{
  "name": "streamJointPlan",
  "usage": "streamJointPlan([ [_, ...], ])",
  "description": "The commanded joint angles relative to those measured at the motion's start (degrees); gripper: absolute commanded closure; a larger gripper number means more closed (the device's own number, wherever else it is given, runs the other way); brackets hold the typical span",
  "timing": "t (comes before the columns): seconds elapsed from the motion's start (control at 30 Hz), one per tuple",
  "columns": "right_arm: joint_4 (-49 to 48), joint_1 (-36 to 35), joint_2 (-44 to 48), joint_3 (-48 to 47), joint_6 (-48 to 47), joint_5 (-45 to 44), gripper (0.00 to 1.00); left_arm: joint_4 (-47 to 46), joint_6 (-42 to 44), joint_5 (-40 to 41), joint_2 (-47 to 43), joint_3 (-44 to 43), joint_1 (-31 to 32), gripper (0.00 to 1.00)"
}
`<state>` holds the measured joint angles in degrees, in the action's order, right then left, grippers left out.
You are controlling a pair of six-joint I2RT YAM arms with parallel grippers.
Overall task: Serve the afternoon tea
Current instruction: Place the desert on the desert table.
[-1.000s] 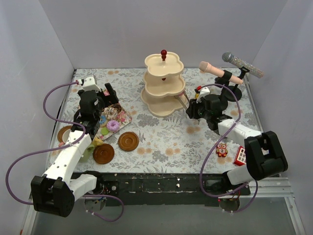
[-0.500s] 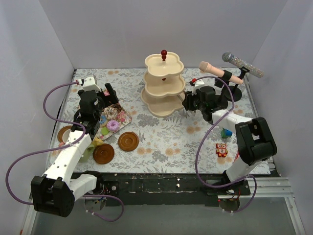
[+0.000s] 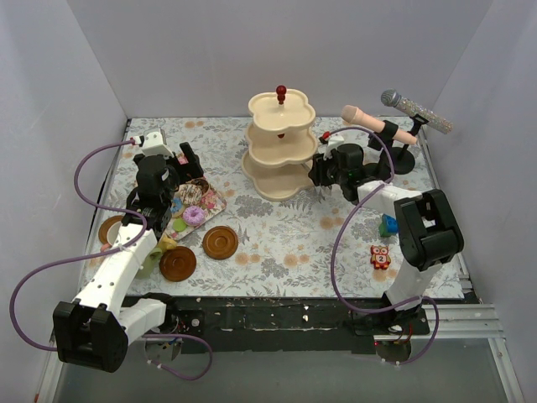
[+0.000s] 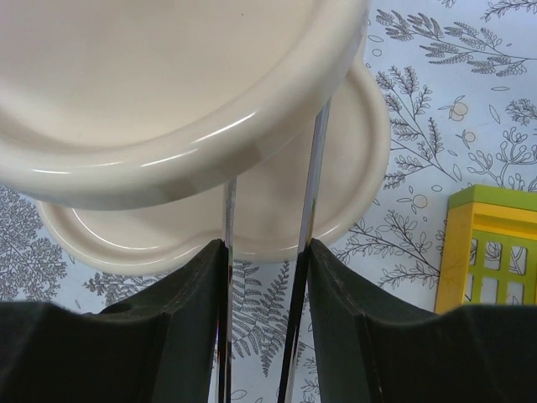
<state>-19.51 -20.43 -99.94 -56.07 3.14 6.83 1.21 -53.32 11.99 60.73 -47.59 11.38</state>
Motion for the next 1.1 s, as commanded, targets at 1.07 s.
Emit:
streamJointPlan([
  [1.07, -0.71, -3.22, -3.42, -6.15, -5.07, -3.31, 0.39, -0.86, 0.50, -0.39, -0.17, 0.22, 0.14, 0.02],
])
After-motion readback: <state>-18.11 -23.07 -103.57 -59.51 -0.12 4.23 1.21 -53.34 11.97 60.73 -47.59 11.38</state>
